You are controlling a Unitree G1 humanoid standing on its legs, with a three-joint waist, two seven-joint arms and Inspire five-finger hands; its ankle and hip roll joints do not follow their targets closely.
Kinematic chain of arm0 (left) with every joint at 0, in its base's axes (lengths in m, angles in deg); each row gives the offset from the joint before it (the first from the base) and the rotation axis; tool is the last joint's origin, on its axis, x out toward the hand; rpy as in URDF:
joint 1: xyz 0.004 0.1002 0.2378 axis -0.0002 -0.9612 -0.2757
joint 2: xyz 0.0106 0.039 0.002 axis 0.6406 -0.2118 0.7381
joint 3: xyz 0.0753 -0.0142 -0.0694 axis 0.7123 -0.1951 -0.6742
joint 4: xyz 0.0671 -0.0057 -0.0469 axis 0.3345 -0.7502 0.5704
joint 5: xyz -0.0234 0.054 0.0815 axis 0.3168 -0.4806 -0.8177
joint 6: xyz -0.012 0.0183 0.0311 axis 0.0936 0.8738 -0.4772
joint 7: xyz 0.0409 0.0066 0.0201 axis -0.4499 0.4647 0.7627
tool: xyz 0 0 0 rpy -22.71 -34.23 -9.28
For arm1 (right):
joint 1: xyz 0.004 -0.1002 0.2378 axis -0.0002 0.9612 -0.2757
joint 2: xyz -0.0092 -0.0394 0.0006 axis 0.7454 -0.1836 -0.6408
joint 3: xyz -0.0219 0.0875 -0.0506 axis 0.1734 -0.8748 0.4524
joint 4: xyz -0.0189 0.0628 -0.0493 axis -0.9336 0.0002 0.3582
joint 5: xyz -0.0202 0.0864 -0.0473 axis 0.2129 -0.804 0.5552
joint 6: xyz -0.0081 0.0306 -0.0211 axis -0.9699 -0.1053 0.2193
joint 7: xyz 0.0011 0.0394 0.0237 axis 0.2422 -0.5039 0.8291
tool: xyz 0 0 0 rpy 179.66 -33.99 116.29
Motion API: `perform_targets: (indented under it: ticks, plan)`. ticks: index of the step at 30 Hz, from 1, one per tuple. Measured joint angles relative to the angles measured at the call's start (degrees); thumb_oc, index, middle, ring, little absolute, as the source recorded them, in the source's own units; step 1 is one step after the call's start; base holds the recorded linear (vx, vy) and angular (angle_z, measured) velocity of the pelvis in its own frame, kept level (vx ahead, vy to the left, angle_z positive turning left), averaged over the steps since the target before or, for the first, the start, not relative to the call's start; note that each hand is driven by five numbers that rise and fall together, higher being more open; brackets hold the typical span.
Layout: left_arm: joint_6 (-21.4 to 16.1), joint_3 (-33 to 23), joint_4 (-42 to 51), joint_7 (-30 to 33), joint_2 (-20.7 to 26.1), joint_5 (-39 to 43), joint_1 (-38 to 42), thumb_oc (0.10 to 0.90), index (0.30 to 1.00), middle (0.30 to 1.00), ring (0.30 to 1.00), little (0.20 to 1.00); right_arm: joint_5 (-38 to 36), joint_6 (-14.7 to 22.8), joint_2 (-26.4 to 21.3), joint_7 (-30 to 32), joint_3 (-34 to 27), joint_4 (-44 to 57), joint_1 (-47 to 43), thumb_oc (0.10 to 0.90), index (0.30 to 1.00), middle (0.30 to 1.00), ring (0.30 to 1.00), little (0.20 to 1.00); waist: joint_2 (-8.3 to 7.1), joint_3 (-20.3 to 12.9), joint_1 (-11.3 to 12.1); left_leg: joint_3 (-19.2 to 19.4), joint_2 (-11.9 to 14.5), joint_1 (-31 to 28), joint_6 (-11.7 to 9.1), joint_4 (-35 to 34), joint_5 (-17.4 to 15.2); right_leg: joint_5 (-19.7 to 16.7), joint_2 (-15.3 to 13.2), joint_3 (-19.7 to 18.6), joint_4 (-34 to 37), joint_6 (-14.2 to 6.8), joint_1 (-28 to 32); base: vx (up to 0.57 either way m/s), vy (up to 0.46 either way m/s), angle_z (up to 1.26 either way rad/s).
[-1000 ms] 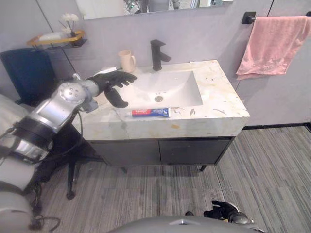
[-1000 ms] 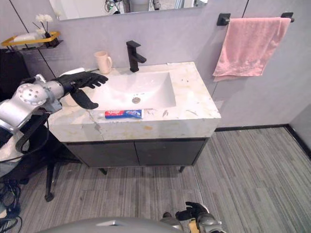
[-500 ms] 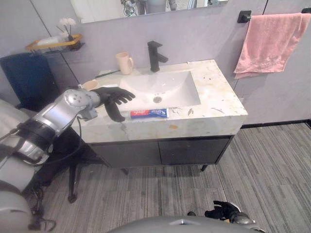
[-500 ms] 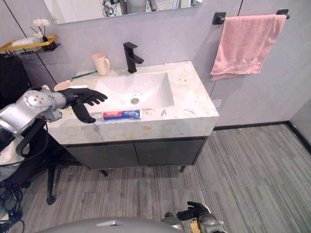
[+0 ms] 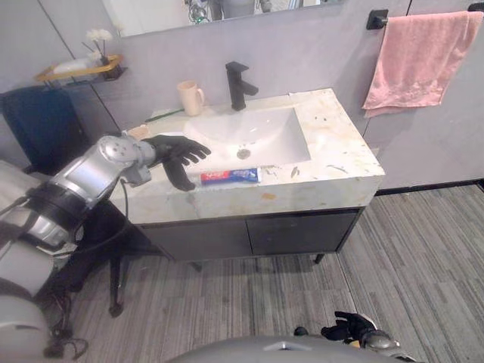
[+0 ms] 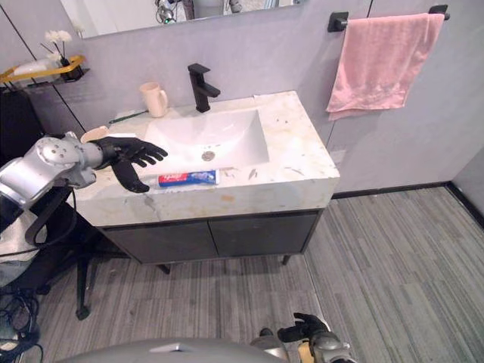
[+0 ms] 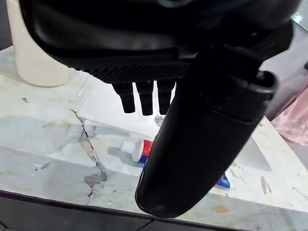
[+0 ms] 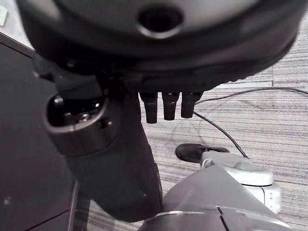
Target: Organize the bathroom.
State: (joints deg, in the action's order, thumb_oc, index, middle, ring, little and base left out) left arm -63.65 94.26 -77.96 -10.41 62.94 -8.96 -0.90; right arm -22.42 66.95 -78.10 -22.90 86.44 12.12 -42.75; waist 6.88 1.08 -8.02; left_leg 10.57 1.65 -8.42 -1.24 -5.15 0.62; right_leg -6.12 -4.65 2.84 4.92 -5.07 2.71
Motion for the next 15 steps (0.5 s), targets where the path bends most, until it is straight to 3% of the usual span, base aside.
perform_targets:
  ticks: [15]
  plan:
    - [0.9, 0.0, 0.9, -0.5, 0.0, -2.3, 0.1, 0.800, 0.900, 0.900, 0.900, 0.900, 0.0, -0.1, -0.4, 0.0, 0.0, -1.4, 0.3, 0.800, 0.900, 0.900, 0.900, 0.900, 0.40, 0.4, -0.1, 0.0, 0.0, 0.0, 0.0, 0.0, 0.0, 0.0, 0.0, 0.0, 0.0, 0.0, 0.0, 0.00, 0.000, 0.00]
